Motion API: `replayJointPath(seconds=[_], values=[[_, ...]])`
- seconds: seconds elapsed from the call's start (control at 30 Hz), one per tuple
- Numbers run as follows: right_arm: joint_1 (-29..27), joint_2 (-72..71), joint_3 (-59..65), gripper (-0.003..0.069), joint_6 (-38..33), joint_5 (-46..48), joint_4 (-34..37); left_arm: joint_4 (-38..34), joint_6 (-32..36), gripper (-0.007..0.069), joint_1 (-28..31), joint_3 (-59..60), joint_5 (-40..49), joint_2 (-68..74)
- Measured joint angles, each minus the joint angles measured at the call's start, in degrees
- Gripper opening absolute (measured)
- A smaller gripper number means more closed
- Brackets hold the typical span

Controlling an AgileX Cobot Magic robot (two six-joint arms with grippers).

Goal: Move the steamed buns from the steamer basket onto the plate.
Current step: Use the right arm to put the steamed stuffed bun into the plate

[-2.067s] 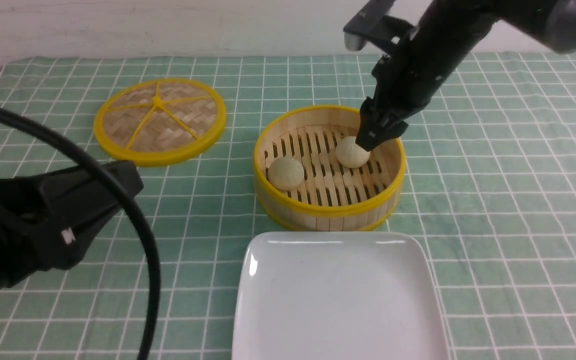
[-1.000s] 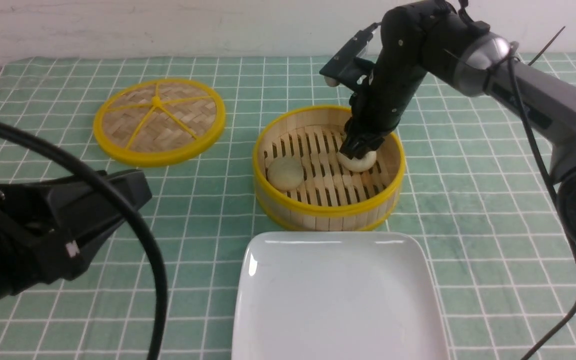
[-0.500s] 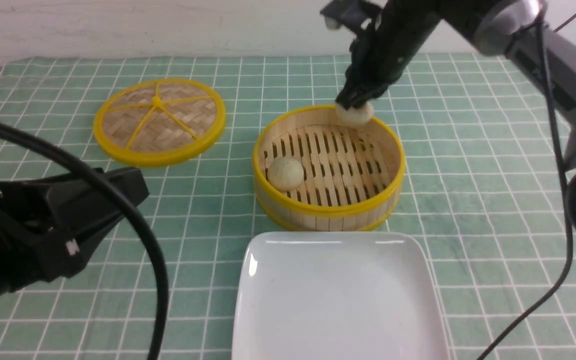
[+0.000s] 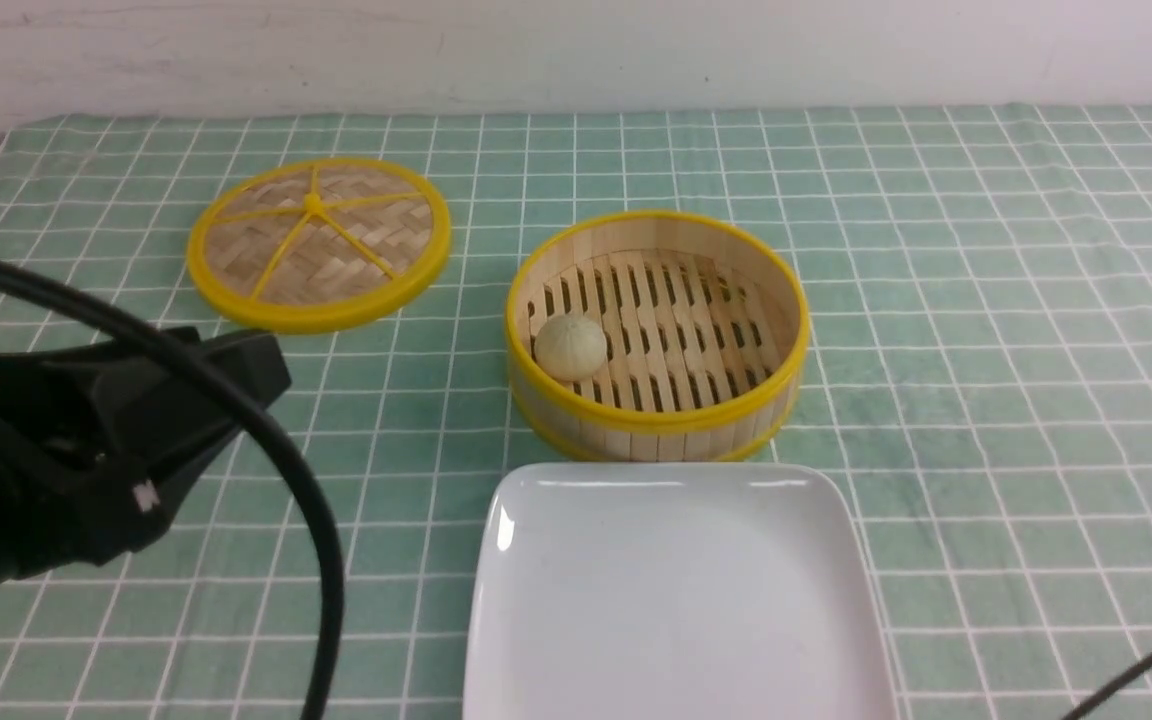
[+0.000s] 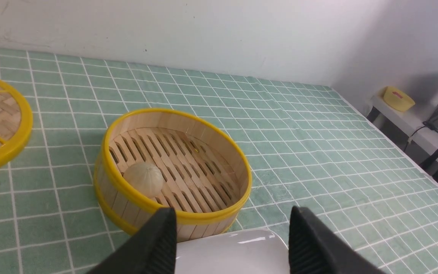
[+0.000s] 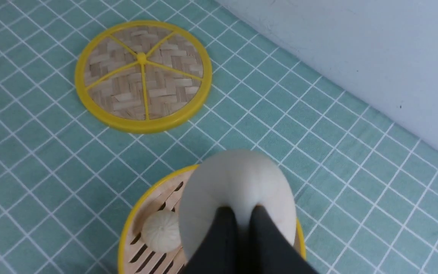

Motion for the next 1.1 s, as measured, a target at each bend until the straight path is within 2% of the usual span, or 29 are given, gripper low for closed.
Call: replayJointPath(seconds=[0.17, 0.27, 0.3, 0.37, 0.47, 0.6, 0.63, 0.77, 1.1], values=[[0.0, -9.1, 11.8, 0.0021, 1.6, 0.0, 0.4, 0.0, 0.8, 0.0416, 0.0, 0.0, -0.1, 0.0], [0.0, -15.1, 25.6, 0.0021, 1.2, 0.0, 3.5, 0.0, 1.7, 0.0416, 0.0, 0.0, 0.2, 0.0], [0.0, -15.3, 26.5, 0.0021, 1.1, 0.0, 3.7, 0.0, 1.8, 0.0416, 0.0, 0.0, 0.2, 0.0], [0.0, -16.7, 38.3, 0.0021, -1.9, -0.1, 6.7, -0.1, 2.4, 0.0416, 0.0, 0.0, 0.2, 0.0], [0.0, -16.0, 48.8, 0.0021, -5.1, -1.0, 8.1, -0.2, 2.8, 0.0416, 0.0, 0.0, 0.2, 0.0], [0.0, -14.2, 58.5, 0.0021, -8.8, -6.2, 9.1, -0.2, 2.9, 0.0416, 0.0, 0.0, 0.2, 0.0], [0.0, -13.1, 62.1, 0.0021, -11.0, -10.3, 9.2, -0.2, 2.9, 0.0416, 0.0, 0.0, 0.2, 0.0], [0.0, -9.7, 66.7, 0.0021, -14.9, -16.8, 10.3, -0.3, 2.9, 0.0416, 0.0, 0.0, 0.2, 0.0], [0.0, -3.9, 67.3, 0.0021, -18.7, -20.9, 12.3, -0.3, 2.9, 0.0416, 0.0, 0.0, 0.2, 0.0]])
